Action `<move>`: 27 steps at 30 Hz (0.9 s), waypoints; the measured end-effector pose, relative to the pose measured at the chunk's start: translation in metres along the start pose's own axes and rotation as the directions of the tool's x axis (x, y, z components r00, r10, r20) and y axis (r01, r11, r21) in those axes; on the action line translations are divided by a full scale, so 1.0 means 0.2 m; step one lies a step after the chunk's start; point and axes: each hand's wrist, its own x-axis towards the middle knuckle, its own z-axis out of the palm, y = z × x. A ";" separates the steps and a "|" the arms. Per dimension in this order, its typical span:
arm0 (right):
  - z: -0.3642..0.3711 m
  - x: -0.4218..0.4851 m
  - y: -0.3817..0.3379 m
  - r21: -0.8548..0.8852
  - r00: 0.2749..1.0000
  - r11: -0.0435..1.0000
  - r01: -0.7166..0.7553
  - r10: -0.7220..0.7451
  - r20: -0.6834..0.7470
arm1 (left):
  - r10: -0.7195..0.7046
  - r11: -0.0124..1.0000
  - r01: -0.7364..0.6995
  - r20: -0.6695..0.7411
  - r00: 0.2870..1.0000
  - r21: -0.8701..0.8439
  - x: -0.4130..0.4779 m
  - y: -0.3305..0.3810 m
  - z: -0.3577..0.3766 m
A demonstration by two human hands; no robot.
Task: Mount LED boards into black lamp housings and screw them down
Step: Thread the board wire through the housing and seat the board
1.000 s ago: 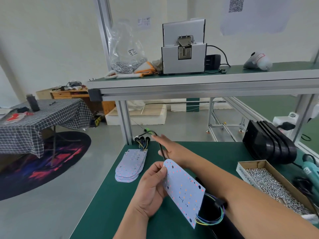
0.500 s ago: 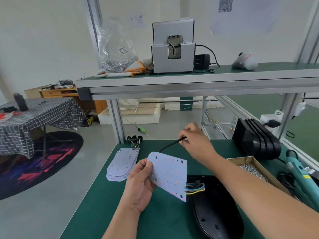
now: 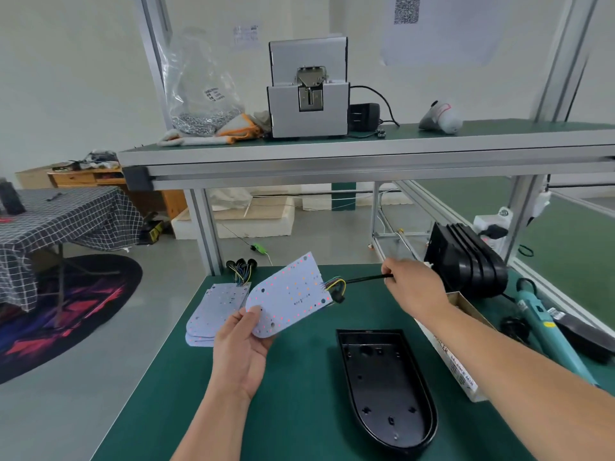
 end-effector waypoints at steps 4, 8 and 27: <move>-0.05 -0.04 -0.02 0.071 0.996 0.996 0.061 -0.057 -0.069 | 0.002 1.000 -0.002 -0.002 1.000 0.015 -0.01 -0.02 0.02; -0.11 -0.11 -0.10 0.168 0.997 0.983 0.068 -0.059 -0.059 | 0.002 1.000 -0.002 0.020 1.000 0.026 -0.01 -0.05 0.05; -0.18 -0.44 -0.19 0.981 0.950 -0.024 -0.192 0.244 0.192 | -0.230 0.970 0.242 0.220 0.948 -0.032 -0.15 -0.19 0.27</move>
